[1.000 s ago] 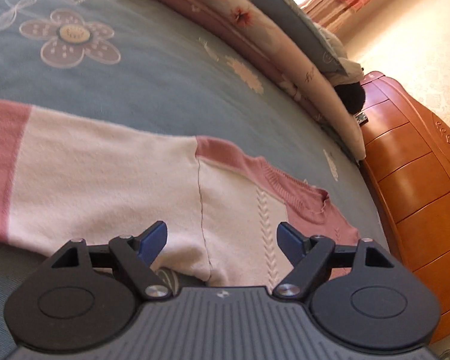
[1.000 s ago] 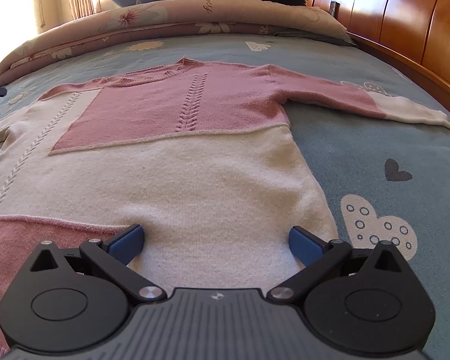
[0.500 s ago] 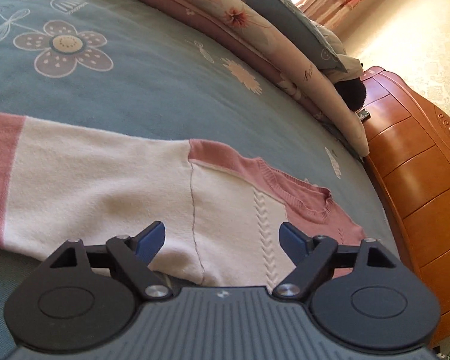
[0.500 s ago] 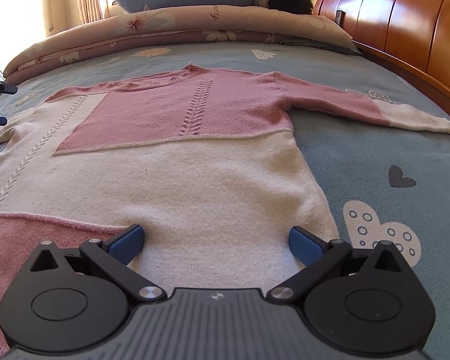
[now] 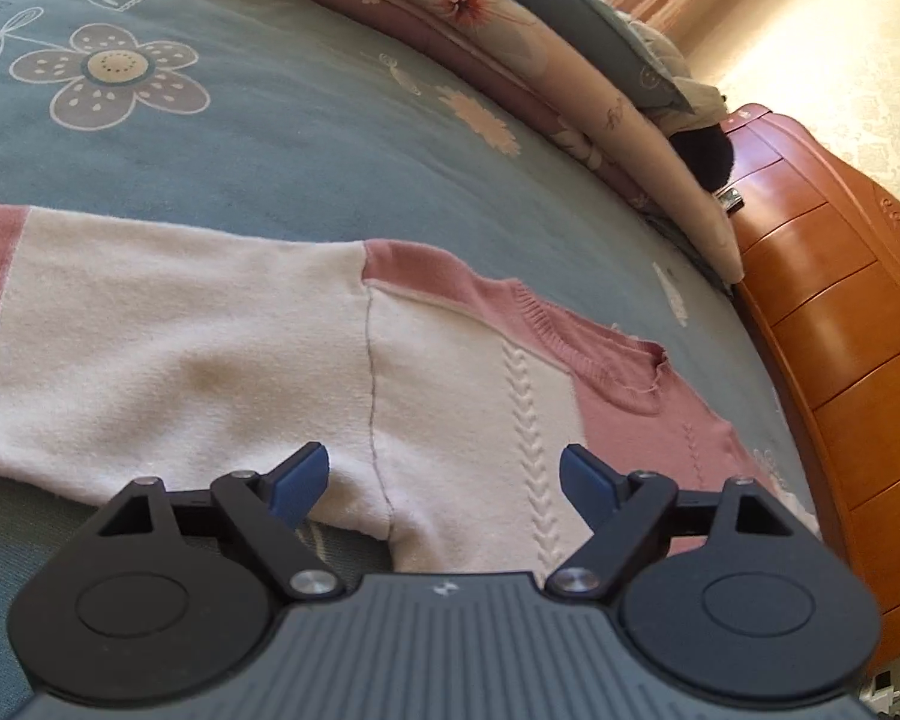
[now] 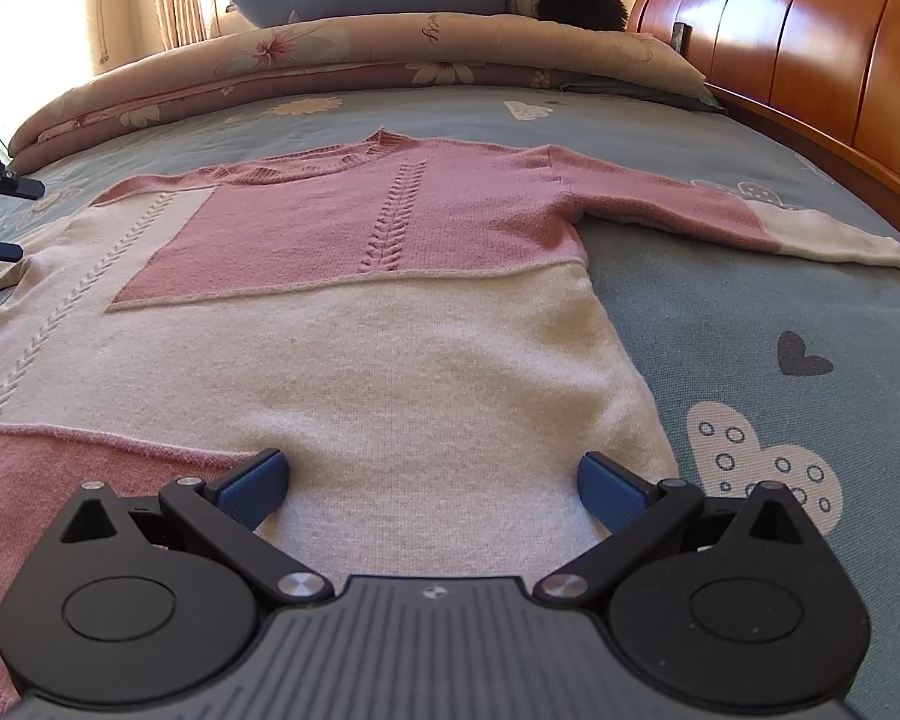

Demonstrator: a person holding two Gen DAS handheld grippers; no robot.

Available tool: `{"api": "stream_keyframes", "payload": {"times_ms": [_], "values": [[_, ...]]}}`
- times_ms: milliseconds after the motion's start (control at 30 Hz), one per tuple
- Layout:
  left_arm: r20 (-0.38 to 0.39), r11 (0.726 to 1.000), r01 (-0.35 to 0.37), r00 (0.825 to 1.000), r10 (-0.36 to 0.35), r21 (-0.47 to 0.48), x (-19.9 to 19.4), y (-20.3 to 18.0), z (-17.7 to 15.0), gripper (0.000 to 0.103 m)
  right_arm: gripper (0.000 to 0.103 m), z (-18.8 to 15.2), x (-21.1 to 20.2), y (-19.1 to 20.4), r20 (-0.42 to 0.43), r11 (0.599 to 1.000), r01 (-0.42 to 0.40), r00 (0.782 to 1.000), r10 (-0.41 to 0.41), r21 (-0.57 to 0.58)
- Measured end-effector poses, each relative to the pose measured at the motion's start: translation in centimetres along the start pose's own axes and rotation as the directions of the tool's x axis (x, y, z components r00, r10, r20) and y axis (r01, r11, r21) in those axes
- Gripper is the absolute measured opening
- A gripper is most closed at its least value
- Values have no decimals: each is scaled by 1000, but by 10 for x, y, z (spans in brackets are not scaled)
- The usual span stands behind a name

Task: Fold clothes

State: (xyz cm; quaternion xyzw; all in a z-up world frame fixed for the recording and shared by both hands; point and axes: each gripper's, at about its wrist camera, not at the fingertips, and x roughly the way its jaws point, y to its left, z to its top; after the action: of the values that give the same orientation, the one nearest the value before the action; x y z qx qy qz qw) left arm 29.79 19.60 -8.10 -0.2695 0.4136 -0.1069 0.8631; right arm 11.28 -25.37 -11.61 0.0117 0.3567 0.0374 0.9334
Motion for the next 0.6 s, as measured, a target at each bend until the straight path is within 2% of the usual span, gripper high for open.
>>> {"api": "stream_keyframes", "payload": {"times_ms": [133, 200, 267, 333, 367, 400, 433, 467, 533, 600], "values": [[1, 1000, -12, 1000, 12, -13, 5, 4, 0, 84, 103, 0, 0, -1, 1, 1000, -2, 1000, 2, -1], [12, 999, -30, 999, 30, 29, -6, -4, 1, 84, 103, -1, -1, -1, 3, 1000, -3, 1000, 3, -1], [45, 989, -61, 997, 55, 133, -20, -14, -1, 84, 103, -1, -1, 0, 4, 1000, -4, 1000, 4, -1], [111, 950, -137, 988, 109, 281, -34, -24, -7, 83, 103, -1, -1, -1, 5, 1000, -4, 1000, 4, -1], [149, 914, -195, 977, 150, 356, -40, -28, -12, 81, 103, -1, -1, -1, 6, 1000, -5, 1000, 5, -1], [185, 870, -253, 964, 190, 424, -44, -31, -16, 73, 103, -1, 0, -1, 6, 1000, -5, 1000, 5, -1], [223, 811, -311, 948, 227, 496, -46, -34, -22, 65, 103, -1, 0, -1, 6, 1000, -6, 1000, 6, -1], [255, 744, -363, 931, 262, 561, -47, -37, -28, 50, 103, -1, 0, -1, 7, 1000, -6, 1000, 6, -1], [299, 620, -423, 906, 299, 661, -47, -43, -43, 47, 103, -1, 0, -1, 8, 1000, -6, 1000, 6, -2], [285, 561, -385, 922, 261, 733, -48, -50, -56, 49, 103, -1, 0, -1, 8, 1000, -6, 1000, 6, -2]]}}
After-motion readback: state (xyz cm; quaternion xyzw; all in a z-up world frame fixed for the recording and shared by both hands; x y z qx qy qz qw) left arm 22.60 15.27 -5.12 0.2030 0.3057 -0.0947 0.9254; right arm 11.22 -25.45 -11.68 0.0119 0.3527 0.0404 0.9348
